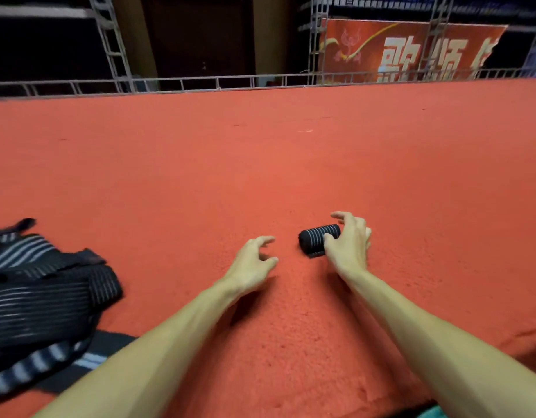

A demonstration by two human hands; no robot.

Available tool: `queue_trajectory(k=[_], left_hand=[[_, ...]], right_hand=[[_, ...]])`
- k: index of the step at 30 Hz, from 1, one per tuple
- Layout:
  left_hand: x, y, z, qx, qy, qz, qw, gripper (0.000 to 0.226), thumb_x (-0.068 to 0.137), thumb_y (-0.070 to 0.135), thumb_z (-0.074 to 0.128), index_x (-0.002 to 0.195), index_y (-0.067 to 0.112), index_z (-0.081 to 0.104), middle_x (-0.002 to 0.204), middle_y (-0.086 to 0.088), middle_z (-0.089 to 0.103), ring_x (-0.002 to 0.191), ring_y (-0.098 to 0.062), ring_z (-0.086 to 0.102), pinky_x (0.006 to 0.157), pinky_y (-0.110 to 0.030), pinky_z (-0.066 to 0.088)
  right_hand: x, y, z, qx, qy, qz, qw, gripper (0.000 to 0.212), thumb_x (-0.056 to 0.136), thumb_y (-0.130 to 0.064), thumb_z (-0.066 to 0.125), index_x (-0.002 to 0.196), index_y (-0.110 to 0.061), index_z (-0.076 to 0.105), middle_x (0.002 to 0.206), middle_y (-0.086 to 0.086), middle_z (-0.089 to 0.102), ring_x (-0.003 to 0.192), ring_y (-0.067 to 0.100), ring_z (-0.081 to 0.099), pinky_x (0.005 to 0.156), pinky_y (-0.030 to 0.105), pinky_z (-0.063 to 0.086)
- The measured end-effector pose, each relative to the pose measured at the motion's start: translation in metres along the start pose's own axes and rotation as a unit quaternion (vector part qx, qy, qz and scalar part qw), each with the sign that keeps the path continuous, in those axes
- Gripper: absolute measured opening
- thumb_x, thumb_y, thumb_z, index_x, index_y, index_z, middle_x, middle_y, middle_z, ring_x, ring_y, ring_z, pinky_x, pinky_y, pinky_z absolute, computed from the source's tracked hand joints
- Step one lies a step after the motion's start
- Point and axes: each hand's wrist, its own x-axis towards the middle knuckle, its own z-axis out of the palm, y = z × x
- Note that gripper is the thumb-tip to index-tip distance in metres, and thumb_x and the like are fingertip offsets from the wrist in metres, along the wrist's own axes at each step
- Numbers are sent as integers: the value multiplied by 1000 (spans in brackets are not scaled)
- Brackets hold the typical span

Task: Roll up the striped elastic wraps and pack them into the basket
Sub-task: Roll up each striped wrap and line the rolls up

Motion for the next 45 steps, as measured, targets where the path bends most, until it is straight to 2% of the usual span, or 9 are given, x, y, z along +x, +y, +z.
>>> queue_trajectory(k=[7, 14, 17, 19, 22, 26, 32, 39, 45], left_hand=[[-100, -26, -120, 97, -10, 30, 995, 43, 83, -12, 39, 103, 18, 63, 102, -3, 64, 74, -19, 66, 64, -20, 51], [-190, -71, -223, 180, 183, 86, 963, 33, 83, -6, 53, 103, 15, 69, 101, 1, 65, 96, -10, 59, 90, -22, 43], [-208, -96, -249, 191, 268, 38, 944, 36, 84, -3, 51, 113, 14, 65, 112, 3, 59, 107, -9, 53, 101, -24, 38], [-216, -121, -257, 210, 262, -31, 942, 43, 87, 4, 51, 129, 14, 55, 129, -2, 51, 124, -15, 43, 110, -33, 30], [-226, -151, -261, 223, 208, -95, 948, 55, 91, 14, 51, 144, 17, 36, 149, -3, 37, 138, -19, 29, 116, -41, 23], [-226, -158, -266, 252, 216, -88, 939, 61, 93, 23, 54, 149, 21, 29, 153, 0, 33, 139, -20, 25, 116, -41, 22], [-216, -136, -257, 236, 219, -134, 937, 63, 91, 39, 56, 146, 25, 29, 139, -3, 45, 130, -26, 32, 106, -43, 23], [-193, -90, -222, 250, 244, 0, 937, 42, 92, 29, 56, 133, 26, 48, 124, 4, 48, 122, -17, 37, 102, -35, 22], [-160, -59, -166, 244, 126, 122, 954, 30, 97, 18, 45, 122, 19, 60, 125, 4, 60, 119, -14, 51, 106, -35, 35]], right_hand=[[-78, -83, 52, 20, -158, -149, 976, 37, 76, 2, 59, 105, -19, 66, 115, 11, 51, 110, 29, 48, 101, 30, 31], [-163, -176, 109, 62, -312, -241, 917, 31, 83, -12, 66, 114, -13, 63, 112, 7, 63, 102, 21, 60, 92, 24, 41], [-184, -205, 127, 68, -361, -189, 911, 40, 88, -26, 65, 124, -12, 55, 113, 4, 64, 106, 19, 60, 87, 24, 44], [-194, -214, 141, 74, -391, -117, 910, 48, 86, -31, 68, 126, -13, 48, 106, 1, 63, 103, 22, 63, 83, 33, 49], [-206, -218, 158, 101, -380, -79, 916, 46, 82, -25, 72, 121, -13, 52, 92, -3, 61, 92, 22, 65, 79, 39, 54], [-207, -222, 153, 126, -365, -155, 910, 10, 84, -15, 68, 93, -19, 69, 83, -9, 68, 84, 12, 64, 81, 34, 54], [-185, -218, 114, 281, -378, -122, 874, 14, 89, 3, 60, 93, -10, 66, 78, -5, 62, 78, 15, 60, 81, 49, 55], [-145, -175, 77, 240, -312, -163, 905, 20, 86, 3, 62, 98, -12, 68, 90, 0, 68, 81, 11, 59, 73, 21, 48], [-143, -111, 56, 114, -319, -264, 903, 25, 81, 2, 67, 94, -19, 71, 88, -11, 70, 77, -8, 61, 74, 12, 45]])
